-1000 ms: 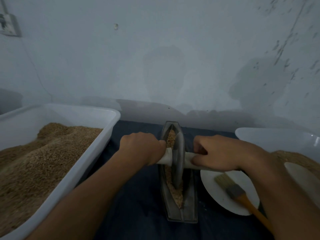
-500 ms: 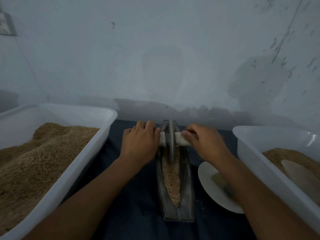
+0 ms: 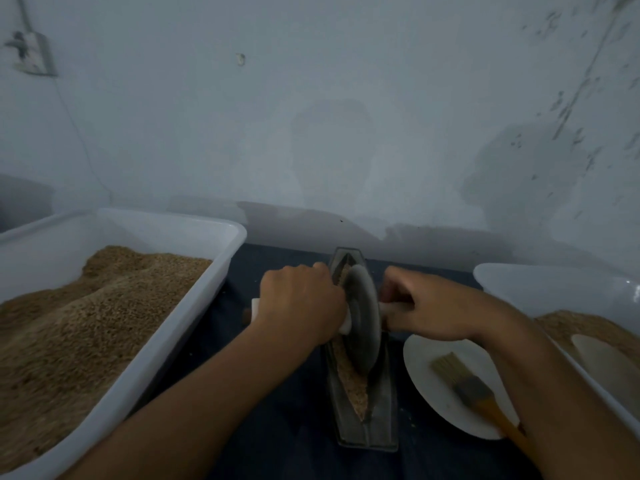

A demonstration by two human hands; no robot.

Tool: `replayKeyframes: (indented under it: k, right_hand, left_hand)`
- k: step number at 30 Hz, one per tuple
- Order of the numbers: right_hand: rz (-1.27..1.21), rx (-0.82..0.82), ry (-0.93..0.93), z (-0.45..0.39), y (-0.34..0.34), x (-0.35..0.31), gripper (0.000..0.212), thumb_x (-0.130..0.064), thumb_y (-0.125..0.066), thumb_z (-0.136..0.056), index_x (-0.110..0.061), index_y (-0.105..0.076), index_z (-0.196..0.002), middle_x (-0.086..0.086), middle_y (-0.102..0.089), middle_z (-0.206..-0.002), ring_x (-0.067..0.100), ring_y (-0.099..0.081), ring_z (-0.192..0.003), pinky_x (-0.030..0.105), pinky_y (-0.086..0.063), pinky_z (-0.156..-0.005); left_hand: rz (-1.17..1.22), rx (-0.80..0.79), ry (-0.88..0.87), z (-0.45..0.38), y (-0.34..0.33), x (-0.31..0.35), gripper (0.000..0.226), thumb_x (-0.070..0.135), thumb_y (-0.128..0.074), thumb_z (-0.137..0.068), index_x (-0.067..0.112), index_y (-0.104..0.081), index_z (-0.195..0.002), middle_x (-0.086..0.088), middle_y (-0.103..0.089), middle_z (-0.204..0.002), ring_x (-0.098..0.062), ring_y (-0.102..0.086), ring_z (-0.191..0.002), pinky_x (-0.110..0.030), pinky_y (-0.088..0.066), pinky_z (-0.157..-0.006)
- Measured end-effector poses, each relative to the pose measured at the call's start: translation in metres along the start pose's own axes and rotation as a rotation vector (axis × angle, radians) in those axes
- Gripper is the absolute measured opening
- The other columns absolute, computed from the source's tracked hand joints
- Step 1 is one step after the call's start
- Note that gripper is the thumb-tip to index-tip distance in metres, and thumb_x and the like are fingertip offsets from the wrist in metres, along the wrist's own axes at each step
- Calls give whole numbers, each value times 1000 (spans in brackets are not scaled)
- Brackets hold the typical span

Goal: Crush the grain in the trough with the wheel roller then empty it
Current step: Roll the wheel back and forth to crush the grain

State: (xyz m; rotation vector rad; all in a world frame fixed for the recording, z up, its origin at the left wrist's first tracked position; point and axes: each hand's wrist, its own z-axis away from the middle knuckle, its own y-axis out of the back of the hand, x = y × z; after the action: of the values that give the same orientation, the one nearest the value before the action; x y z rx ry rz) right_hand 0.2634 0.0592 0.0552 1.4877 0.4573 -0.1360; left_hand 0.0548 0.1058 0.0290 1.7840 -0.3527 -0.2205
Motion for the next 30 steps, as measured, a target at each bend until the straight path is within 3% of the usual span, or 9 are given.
replayKeyframes:
  k: [4,7,12,15,17,20,24,27,30]
  right_hand:
    - [92,-99,44,9,9,-13,32,-47,-74,-72,-36,-46,-83,-12,-56,-85,0,-54,-72,21,-37,-59]
    - [111,-112,48,11,10,-15,35,-52,-72,-67,-35,-45,-82,-12,-55,-84,-1,-53,-71,21,-37,-57]
    - [46,-76,-28,3,3,-4,36,-69,-56,-64,-42,-50,-87,-18,-59,-90,-2,-57,-78,25,-41,-64]
    - [56,34,-66,-7,-5,8,30,-68,-59,-79,-42,-53,-94,-18,-59,-95,0,-57,-83,27,-42,-65]
    - [93,175,-93,-13,-9,15,33,-69,-59,-82,-38,-55,-93,-16,-59,-94,3,-55,-83,30,-44,-65]
    - [117,295,-110,-21,-17,21,36,-71,-52,-86,-36,-57,-95,-13,-60,-92,7,-56,-81,36,-50,-72]
    - [334,477,-100,-29,-31,24,52,-74,-24,-92,-32,-56,-87,-10,-57,-78,15,-56,-73,36,-47,-67]
    - [410,527,-89,-30,-38,23,62,-74,-6,-89,-30,-48,-74,-10,-48,-69,17,-52,-68,35,-37,-62]
    - [385,477,-155,-29,-39,23,58,-72,-3,-89,-31,-39,-69,-11,-44,-66,17,-48,-67,36,-36,-67]
  left_hand:
    - [-22,-64,-22,5,12,2,36,51,-46,-90,22,-32,-73,3,-35,-70,-13,-29,-57,-37,-33,-68]
    - [-42,-96,-27,5,14,1,34,51,-49,-87,23,-38,-72,3,-40,-71,-13,-34,-58,-34,-30,-64]
    - [114,52,28,-6,-6,-2,33,44,-35,-97,23,-36,-71,4,-40,-70,-14,-35,-58,-33,-31,-62]
    - [168,235,43,-13,-21,-6,37,44,-28,-101,24,-36,-71,4,-46,-70,-14,-38,-55,-33,-29,-56]
    - [214,272,37,-16,-29,-9,40,46,-25,-102,23,-40,-73,2,-51,-75,-18,-45,-59,-34,-35,-57]
    - [171,298,19,-18,-36,-10,44,49,-22,-103,21,-49,-84,-2,-60,-88,-25,-57,-76,-40,-46,-70]
    - [37,247,27,-17,-38,-15,50,51,-15,-101,22,-55,-100,-4,-62,-102,-29,-58,-96,-48,-44,-86]
    - [39,226,17,-17,-37,-17,51,53,-14,-101,23,-54,-94,-2,-62,-95,-28,-57,-90,-45,-44,-82]
    - [-8,203,0,-17,-33,-17,49,48,-13,-100,23,-53,-85,0,-60,-83,-24,-49,-71,-41,-38,-73]
